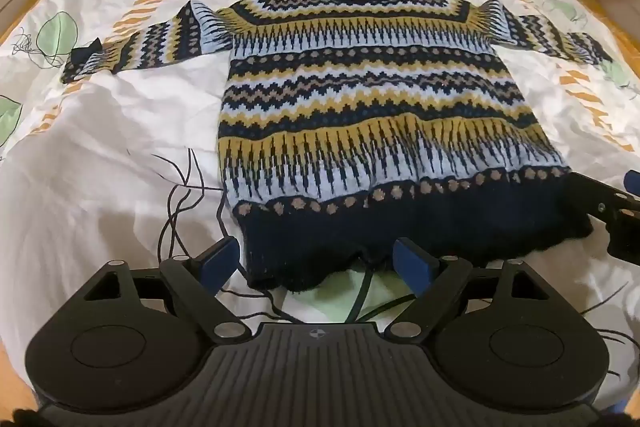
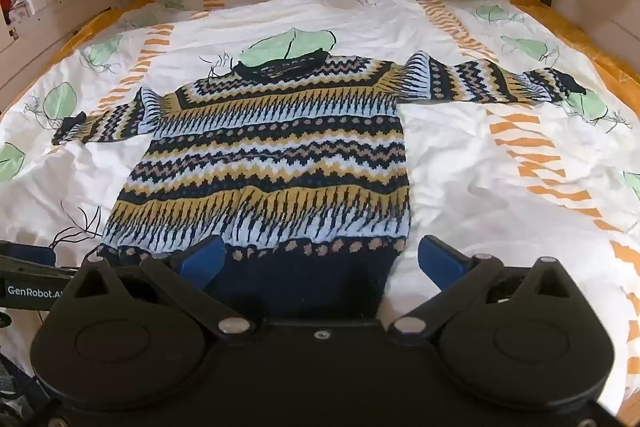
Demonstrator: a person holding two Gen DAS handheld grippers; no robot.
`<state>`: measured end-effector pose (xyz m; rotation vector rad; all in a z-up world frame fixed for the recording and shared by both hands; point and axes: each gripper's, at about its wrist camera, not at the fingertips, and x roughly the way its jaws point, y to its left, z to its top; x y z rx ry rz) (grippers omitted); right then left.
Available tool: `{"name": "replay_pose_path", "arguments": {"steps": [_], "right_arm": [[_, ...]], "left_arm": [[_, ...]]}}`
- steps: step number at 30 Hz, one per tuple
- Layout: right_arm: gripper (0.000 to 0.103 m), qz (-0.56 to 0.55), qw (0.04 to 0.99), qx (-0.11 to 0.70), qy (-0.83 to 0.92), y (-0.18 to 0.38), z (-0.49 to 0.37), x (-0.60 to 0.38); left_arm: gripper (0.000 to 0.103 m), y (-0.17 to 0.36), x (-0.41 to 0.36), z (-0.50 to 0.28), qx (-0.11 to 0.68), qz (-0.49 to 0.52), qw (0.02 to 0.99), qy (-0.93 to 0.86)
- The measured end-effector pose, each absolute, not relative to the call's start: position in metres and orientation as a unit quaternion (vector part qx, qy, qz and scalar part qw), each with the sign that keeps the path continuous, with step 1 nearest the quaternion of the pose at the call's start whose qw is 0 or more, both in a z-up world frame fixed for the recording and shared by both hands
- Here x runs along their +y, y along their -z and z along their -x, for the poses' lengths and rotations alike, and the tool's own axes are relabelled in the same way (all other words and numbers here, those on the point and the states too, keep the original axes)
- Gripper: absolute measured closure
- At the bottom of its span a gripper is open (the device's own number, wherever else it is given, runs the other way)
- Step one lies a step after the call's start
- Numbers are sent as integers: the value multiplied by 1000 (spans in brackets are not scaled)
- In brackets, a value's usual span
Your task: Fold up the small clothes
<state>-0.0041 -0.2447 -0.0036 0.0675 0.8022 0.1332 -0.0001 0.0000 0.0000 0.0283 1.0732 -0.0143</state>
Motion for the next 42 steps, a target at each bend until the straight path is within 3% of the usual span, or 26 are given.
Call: {"name": "replay_pose_path", "arguments": {"steps": [42], "right_arm": [[1,-28,912,403,-66,5,2,-242]], "left_arm": [[20,1,1,-1,517,-6,856,4]]}}
